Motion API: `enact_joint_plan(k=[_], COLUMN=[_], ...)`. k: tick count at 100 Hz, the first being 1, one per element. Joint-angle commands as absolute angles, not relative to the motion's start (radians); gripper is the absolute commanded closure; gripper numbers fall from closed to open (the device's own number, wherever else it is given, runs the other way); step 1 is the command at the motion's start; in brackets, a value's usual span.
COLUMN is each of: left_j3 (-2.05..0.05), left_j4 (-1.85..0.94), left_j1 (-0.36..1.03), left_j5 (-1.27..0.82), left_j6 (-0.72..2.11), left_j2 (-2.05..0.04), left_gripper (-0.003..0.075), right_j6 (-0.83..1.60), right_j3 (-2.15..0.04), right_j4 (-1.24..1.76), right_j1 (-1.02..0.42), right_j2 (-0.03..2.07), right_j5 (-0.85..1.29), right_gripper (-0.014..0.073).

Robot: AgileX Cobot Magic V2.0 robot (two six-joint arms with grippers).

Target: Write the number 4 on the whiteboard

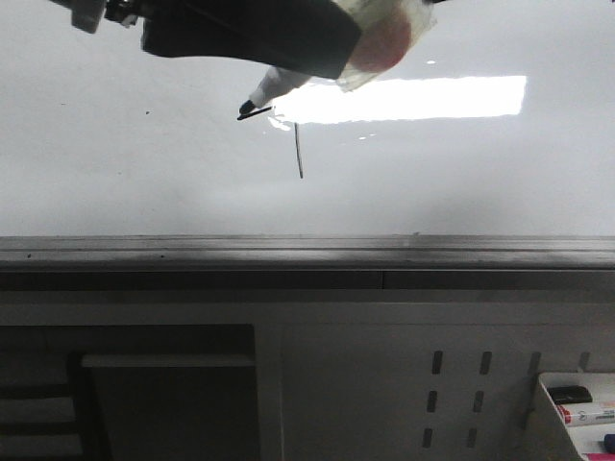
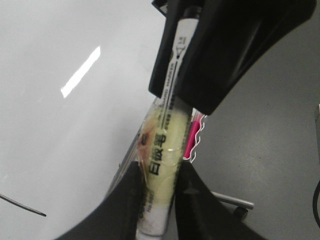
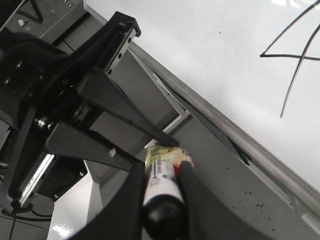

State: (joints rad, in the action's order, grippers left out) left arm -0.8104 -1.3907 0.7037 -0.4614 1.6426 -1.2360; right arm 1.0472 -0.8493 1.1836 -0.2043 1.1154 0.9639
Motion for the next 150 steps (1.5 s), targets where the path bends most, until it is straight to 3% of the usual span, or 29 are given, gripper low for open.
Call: enact_joint_plan(k=[1, 8, 21, 26, 59, 79, 150], left_j3=[-0.843, -0.843, -0.843, -0.836, -0.683, -0.664, -0.844], left_j4=[-1.456, -1.456, -1.461, -1.465, -1.692, -1.847, -1.816], left_j1=[0.707, 0.707, 0.707, 0.707, 0.705, 0.705, 0.627], left_j5=[-0.426, -0.422, -0.389, -0.368, -0.014, 0.143, 0.155], left_j6=[1.615, 1.615, 1.603, 1.603, 1.601, 1.590, 1.556], left_j2=[-1.216, -1.216, -1.212, -1.205, -1.012, -1.012, -1.312], left_gripper=[0.0741, 0.0741, 0.0741, 0.0741, 0.0741, 0.0741, 0.0741], right_j6=[1.051, 1.051, 1.047, 1.047, 1.040, 1.040, 1.039], right_j3=[-0.880, -0.880, -0.888, -0.901, -0.945, -0.863, -0.792], right_j4=[1.244, 1.244, 1.253, 1.255, 1.228, 1.228, 1.228], right_j1=[-0.207, -0.207, -0.207, -0.203, 0.014, 0.043, 0.043], right_j2=[1.094, 1.094, 1.094, 1.089, 0.938, 0.830, 0.773], right_j5=[0.997, 1.000, 0.985, 0.976, 0.943, 0.822, 0.784], right_gripper=[0.0587, 0.0501, 0.0244, 0.0194, 0.0189, 0.0189, 0.0189])
